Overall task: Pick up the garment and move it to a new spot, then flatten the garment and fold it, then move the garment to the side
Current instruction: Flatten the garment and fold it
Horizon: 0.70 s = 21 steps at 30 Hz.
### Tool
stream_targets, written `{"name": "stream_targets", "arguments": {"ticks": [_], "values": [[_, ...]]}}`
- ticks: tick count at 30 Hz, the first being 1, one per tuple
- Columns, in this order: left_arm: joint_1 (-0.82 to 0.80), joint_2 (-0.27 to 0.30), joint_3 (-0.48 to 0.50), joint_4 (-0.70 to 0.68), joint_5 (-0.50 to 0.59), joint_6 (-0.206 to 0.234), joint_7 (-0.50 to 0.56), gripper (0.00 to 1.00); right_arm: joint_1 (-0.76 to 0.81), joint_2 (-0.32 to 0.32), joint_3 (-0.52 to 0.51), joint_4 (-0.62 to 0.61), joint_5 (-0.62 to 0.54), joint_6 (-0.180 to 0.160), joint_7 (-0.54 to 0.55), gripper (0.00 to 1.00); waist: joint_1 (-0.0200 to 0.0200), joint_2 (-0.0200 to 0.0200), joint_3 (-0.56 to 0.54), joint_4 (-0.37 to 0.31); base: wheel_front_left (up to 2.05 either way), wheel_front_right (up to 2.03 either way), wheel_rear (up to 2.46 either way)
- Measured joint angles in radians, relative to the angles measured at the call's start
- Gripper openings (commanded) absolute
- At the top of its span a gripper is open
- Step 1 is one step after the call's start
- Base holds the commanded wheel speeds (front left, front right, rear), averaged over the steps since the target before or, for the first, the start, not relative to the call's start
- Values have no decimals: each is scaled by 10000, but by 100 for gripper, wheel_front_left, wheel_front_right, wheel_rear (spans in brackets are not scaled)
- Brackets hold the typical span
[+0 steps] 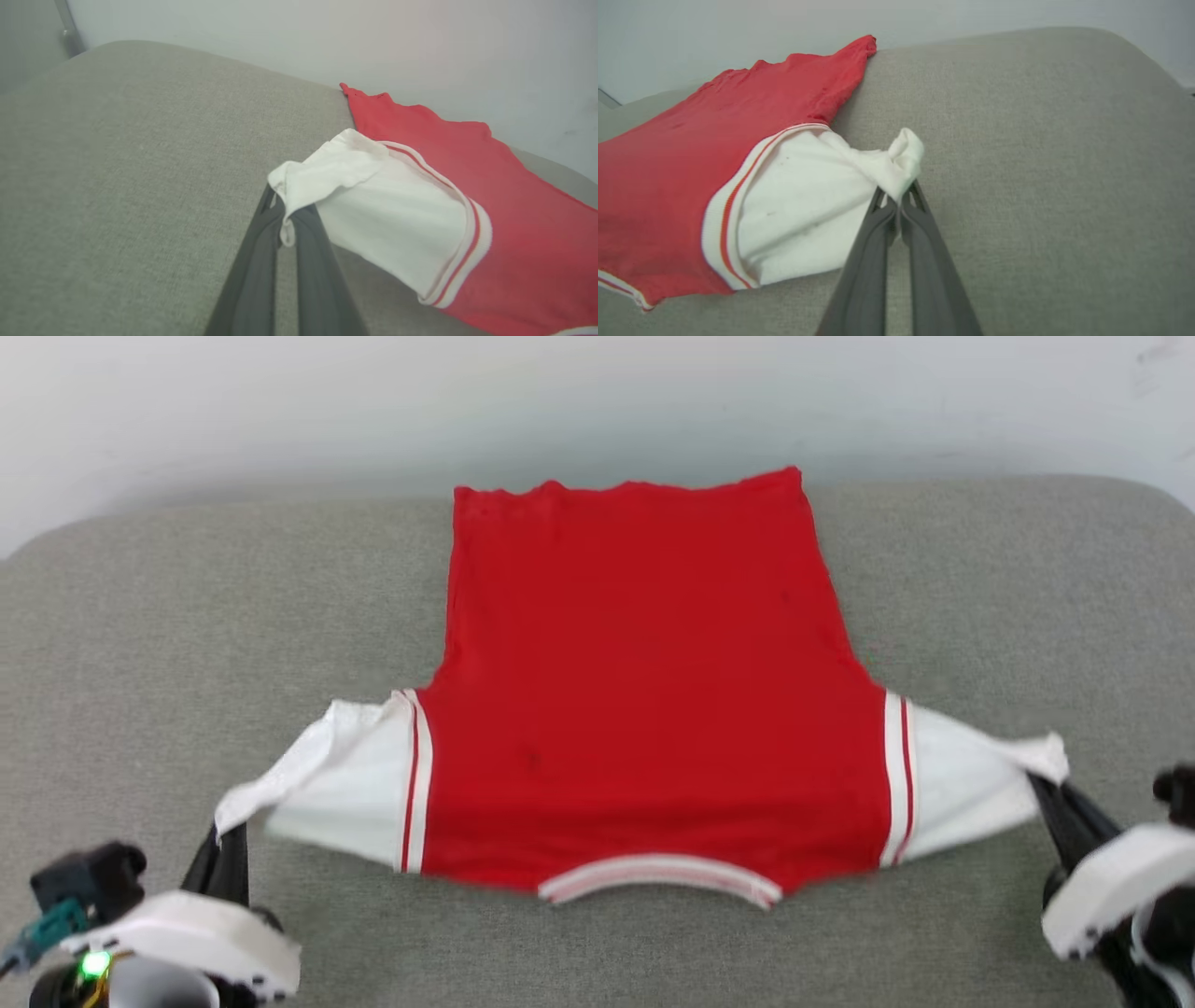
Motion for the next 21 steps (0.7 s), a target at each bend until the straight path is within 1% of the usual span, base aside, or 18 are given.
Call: {"name": "stream_targets", "arguments": {"ticks": [4,7,10,12,13,14,15,16,17,21], "values": [[1268,190,29,-928,-107,464,420,0,1809,642,-1244,-1386,-612,0,1076,0,0,0,-286,132,0,0,0],[1917,299,-138,-1365,-192,686,859,0,2948,1264,-1975,-2383,-1076,0,1971,0,1,0,-405,270,0,0,0],[2248,460,-272,-1615,-134,821,1083,0,3759,1864,-2301,-3012,-1434,0,2775,0,0,0,-482,376,0,0,0],[2263,449,-424,-1751,-36,848,1087,0,3979,2107,-2366,-3208,-1590,0,3160,0,1,0,-502,418,0,0,0],[2253,408,-531,-1787,46,848,1085,0,3984,2222,-2412,-3269,-1645,-2,3214,9,1,0,-506,434,0,0,0],[2200,359,-635,-1827,140,848,1062,0,3977,2274,-2429,-3302,-1691,-2,3306,38,1,0,-512,454,0,0,0],[2128,293,-717,-1870,224,846,1005,0,3955,2299,-2433,-3329,-1724,-2,3315,92,1,0,-515,477,0,0,0],[2054,236,-792,-1896,293,842,963,0,3874,2341,-2474,-3384,-1732,-2,3175,100,1,0,-506,498,0,0,0],[2054,236,-792,-1896,293,842,963,0,3874,2341,-2474,-3384,-1732,-2,3175,100,1,0,-506,498,0,0,0],[1650,-35,-1035,-2121,579,805,612,0,2389,2382,-3028,-3335,-1703,-6,2119,100,2,0,-297,606,0,0,0]]}}
